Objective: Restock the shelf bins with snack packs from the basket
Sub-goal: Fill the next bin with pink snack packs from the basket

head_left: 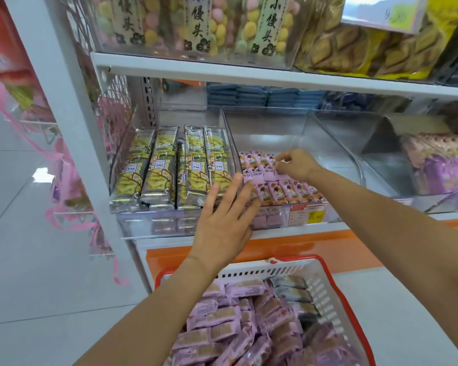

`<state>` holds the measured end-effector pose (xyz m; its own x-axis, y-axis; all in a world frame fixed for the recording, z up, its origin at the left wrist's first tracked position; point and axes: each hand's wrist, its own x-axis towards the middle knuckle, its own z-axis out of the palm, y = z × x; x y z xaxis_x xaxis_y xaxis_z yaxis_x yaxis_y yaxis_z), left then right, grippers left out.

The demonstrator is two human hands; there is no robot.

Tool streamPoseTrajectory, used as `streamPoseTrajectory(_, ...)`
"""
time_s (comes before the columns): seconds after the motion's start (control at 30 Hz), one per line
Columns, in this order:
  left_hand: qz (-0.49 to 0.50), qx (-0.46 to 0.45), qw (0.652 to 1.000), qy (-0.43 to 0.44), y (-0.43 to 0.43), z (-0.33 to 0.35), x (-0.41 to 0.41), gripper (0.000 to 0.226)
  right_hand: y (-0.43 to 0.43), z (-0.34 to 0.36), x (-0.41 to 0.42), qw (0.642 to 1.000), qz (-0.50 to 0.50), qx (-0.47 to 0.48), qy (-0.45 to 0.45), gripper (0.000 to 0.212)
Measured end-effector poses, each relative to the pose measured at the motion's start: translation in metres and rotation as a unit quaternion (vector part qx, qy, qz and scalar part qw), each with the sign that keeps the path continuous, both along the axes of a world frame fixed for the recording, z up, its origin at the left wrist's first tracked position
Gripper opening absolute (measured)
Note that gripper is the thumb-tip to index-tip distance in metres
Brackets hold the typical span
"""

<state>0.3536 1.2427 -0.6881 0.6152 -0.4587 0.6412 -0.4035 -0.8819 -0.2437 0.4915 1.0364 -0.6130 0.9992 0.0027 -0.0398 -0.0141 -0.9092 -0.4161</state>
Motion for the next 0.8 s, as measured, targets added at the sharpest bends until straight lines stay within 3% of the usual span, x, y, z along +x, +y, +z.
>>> streamPoseTrajectory(0.23,-0.025,0.005,1.000,-0.014,-0.009,-0.009,-0.016,0.059,0.013,0.029,-0.081,0.968,0.079,0.205,-0.122,0.008)
streamPoseTrajectory(0.4,-0.124,0.018,0.990,0.060,-0.026,-0.037,-0.038,0.048,0.003,0.017,-0.154,0.947,0.126,0.245,-0.162,0.011)
streamPoseTrajectory(0.47,-0.132,0.047,0.983,0.123,-0.030,-0.052,-0.041,0.049,-0.004,-0.008,-0.174,0.952,0.130,0.236,-0.148,0.011)
streamPoseTrajectory(0.6,-0.065,0.068,0.954,0.285,-0.028,-0.086,-0.046,0.070,-0.024,-0.079,-0.195,0.976,0.108,0.174,-0.071,0.007)
streamPoseTrajectory(0.67,-0.035,0.076,0.948,0.307,-0.024,-0.099,-0.051,0.074,-0.035,-0.115,-0.201,0.989,0.092,0.114,-0.017,0.007)
streamPoseTrajectory(0.8,0.004,0.180,0.922,0.344,-0.019,-0.119,-0.056,0.071,-0.049,-0.171,-0.208,0.994,0.029,0.002,0.107,0.023)
